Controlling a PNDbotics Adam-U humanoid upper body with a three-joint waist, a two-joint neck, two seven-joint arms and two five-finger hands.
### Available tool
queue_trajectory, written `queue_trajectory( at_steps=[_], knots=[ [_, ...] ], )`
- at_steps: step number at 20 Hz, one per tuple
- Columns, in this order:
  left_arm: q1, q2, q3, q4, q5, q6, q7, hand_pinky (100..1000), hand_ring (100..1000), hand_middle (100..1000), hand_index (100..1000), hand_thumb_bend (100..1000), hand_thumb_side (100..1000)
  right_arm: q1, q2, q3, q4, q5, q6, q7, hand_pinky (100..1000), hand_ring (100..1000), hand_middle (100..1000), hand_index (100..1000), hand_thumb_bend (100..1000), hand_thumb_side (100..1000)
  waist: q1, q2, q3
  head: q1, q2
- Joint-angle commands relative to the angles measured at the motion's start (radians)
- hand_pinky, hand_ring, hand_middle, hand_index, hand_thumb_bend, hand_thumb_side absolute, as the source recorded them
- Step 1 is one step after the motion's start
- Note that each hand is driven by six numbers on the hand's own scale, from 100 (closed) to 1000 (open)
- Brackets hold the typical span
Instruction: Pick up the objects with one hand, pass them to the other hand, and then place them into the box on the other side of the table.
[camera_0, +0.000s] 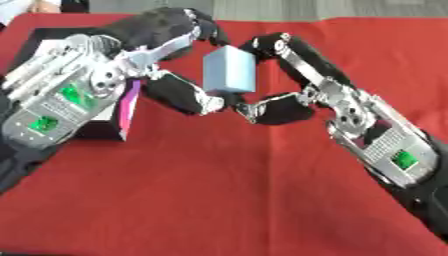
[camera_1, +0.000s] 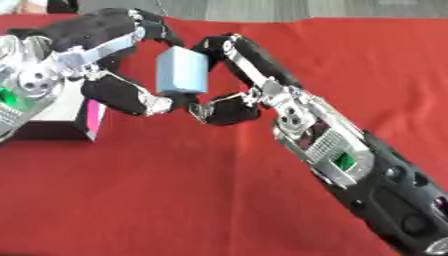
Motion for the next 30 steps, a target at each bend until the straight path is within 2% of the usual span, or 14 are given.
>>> queue_trajectory(
  at_steps=[1,3,5,8,10,14,17,18,19,20,21,25,29,30],
  knots=[
    [-0.017,0.006,0.010,-0.002,0.005,0.009,0.026,803,807,729,817,238,395,-0.019,-0.015,-0.009,-0.022,0.006,0.007,-0.002,856,684,541,610,100,100,0.004,-0.027,-0.001,0.001,-0.009],
    [-0.015,0.005,0.010,-0.003,0.020,0.018,0.044,794,799,709,793,117,313,-0.019,-0.014,-0.009,-0.023,0.005,0.008,-0.003,856,684,541,610,100,100,0.004,-0.027,-0.001,0.001,-0.009],
    [-0.015,0.005,0.010,-0.004,0.039,0.027,0.065,786,790,684,762,100,251,-0.018,-0.015,-0.010,-0.023,0.005,0.010,-0.005,856,684,542,610,100,100,0.004,-0.027,0.000,0.001,-0.009],
    [-0.014,0.007,0.008,-0.008,0.067,0.036,0.091,775,775,646,711,100,209,-0.016,-0.015,-0.009,-0.020,0.006,0.016,-0.010,855,684,542,610,100,100,0.003,-0.026,0.000,0.001,-0.009],
    [-0.013,0.008,0.007,-0.009,0.082,0.040,0.105,758,750,597,640,100,257,-0.015,-0.015,-0.008,-0.019,0.006,0.020,-0.014,853,684,544,612,100,100,0.003,-0.026,0.000,0.001,-0.009],
    [-0.011,0.010,0.005,-0.007,0.092,0.041,0.125,729,695,527,523,100,273,-0.013,-0.015,-0.009,-0.013,0.007,0.038,-0.020,850,696,566,635,100,100,0.002,-0.025,0.000,0.002,-0.008],
    [-0.009,0.013,0.004,-0.004,0.083,0.042,0.129,723,682,508,487,100,270,-0.012,-0.016,-0.011,-0.012,0.012,0.056,-0.025,854,708,583,654,100,119,0.002,-0.025,0.000,0.002,-0.008],
    [-0.008,0.014,0.004,-0.003,0.080,0.043,0.127,721,680,505,479,100,268,-0.012,-0.017,-0.010,-0.013,0.014,0.059,-0.025,854,715,593,664,100,155,0.002,-0.025,0.000,0.002,-0.008],
    [-0.006,0.016,0.003,-0.002,0.075,0.045,0.125,719,677,497,475,100,266,-0.011,-0.018,-0.010,-0.013,0.019,0.062,-0.024,854,732,614,688,100,251,0.002,-0.025,0.000,0.002,-0.008],
    [-0.005,0.018,0.003,-0.001,0.070,0.046,0.122,718,677,497,474,100,265,-0.010,-0.020,-0.010,-0.013,0.027,0.067,-0.021,855,735,617,692,100,262,0.002,-0.025,0.000,0.003,-0.008],
    [-0.003,0.020,0.004,0.001,0.065,0.048,0.119,716,676,492,464,100,263,-0.009,-0.021,-0.010,-0.011,0.038,0.073,-0.018,857,753,644,722,100,336,0.002,-0.025,0.000,0.003,-0.008],
    [0.003,0.029,0.005,0.004,0.046,0.056,0.101,714,673,481,447,100,258,-0.007,-0.027,-0.012,-0.009,0.098,0.090,0.001,880,803,721,831,100,473,0.001,-0.025,-0.001,0.004,-0.008],
    [0.009,0.038,0.009,0.004,0.036,0.059,0.086,714,674,478,442,100,253,-0.004,-0.031,-0.017,-0.017,0.169,0.082,0.036,894,816,735,866,117,436,0.001,-0.025,-0.002,0.005,-0.006],
    [0.010,0.040,0.010,0.004,0.035,0.058,0.083,715,674,475,440,100,249,-0.004,-0.031,-0.018,-0.019,0.180,0.078,0.045,898,816,734,869,154,386,0.001,-0.025,-0.002,0.005,-0.006]
  ],
)
